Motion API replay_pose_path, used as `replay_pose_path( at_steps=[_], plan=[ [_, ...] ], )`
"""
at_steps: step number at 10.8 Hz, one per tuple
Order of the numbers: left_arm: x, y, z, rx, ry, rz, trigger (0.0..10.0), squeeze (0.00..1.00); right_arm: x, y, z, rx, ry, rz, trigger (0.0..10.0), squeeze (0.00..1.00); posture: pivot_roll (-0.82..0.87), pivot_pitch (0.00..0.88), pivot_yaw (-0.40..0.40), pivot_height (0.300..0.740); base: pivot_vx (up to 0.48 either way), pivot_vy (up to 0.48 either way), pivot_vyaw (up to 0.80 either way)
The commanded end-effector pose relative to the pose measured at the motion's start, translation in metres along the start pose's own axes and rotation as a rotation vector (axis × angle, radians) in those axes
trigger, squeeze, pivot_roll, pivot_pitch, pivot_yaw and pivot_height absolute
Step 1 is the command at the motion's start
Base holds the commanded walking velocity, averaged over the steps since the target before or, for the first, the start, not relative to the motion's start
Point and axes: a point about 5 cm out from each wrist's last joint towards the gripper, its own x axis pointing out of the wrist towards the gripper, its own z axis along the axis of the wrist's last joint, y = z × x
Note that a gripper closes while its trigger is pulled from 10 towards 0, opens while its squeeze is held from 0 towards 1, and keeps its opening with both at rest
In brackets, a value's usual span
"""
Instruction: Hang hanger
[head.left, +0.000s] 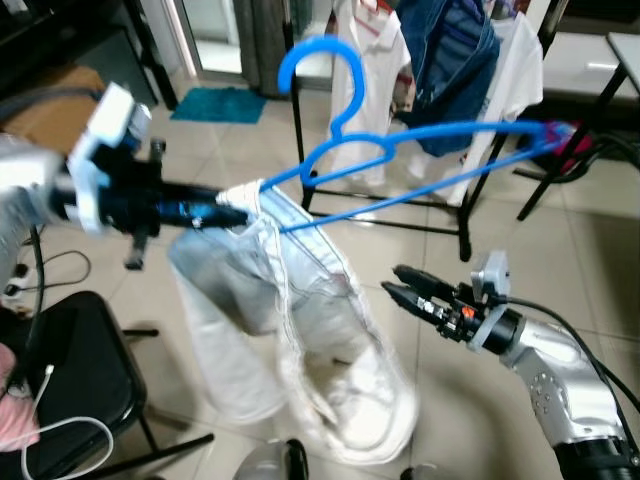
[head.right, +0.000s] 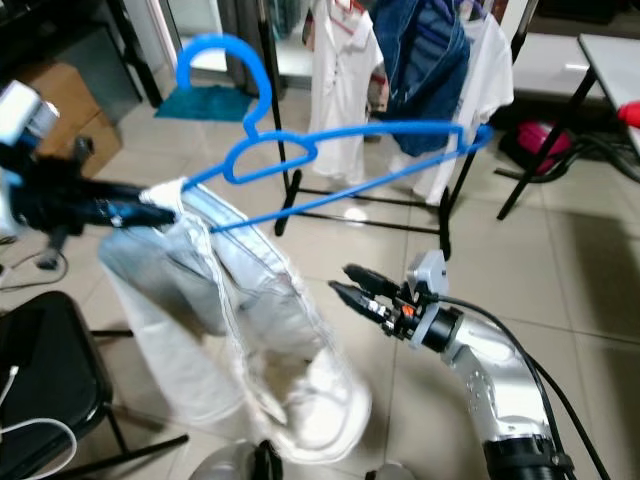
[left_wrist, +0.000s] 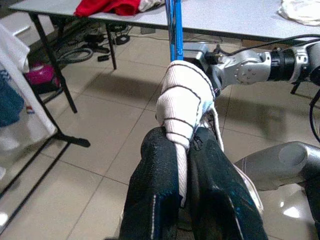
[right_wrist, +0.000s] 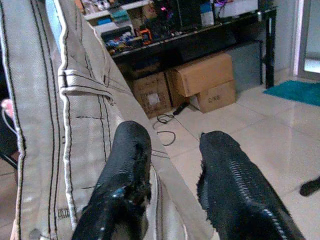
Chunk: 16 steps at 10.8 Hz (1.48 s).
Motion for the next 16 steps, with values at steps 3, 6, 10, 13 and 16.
replay_pose_path(
  at_steps=[3, 6, 10, 13, 16],
  plan=[
    [-0.007, 0.009, 0.023, 0.069, -0.003, -0.015, 0.0, 0.0, 0.006, 0.012, 0.021, 0.001, -0.081, 0.039, 10.0, 1.0, 0.01, 0.089, 0.156, 0.74, 0.0, 0.0, 0.0],
    [-0.006, 0.008, 0.028, 0.079, -0.009, -0.032, 0.0, 0.0, 0.012, 0.024, 0.02, 0.003, -0.083, -0.008, 10.0, 0.74, 0.01, 0.088, 0.154, 0.74, 0.0, 0.0, 0.0],
    [-0.002, 0.013, 0.026, 0.092, -0.018, -0.006, 0.0, 0.0, 0.025, 0.037, 0.015, -0.001, -0.054, 0.007, 10.0, 0.0, 0.01, 0.081, 0.149, 0.74, 0.0, 0.0, 0.0],
    [0.002, 0.014, 0.029, 0.099, -0.032, -0.011, 0.0, 0.0, 0.034, 0.036, 0.0, -0.037, 0.031, -0.033, 10.0, 0.0, 0.01, 0.081, 0.153, 0.74, 0.0, 0.0, 0.0],
    [0.003, 0.012, 0.04, 0.129, -0.068, -0.024, 0.0, 0.0, 0.034, 0.024, -0.029, -0.022, 0.179, -0.103, 0.0, 0.0, 0.01, 0.083, 0.155, 0.74, 0.0, 0.0, 0.0]
  ],
)
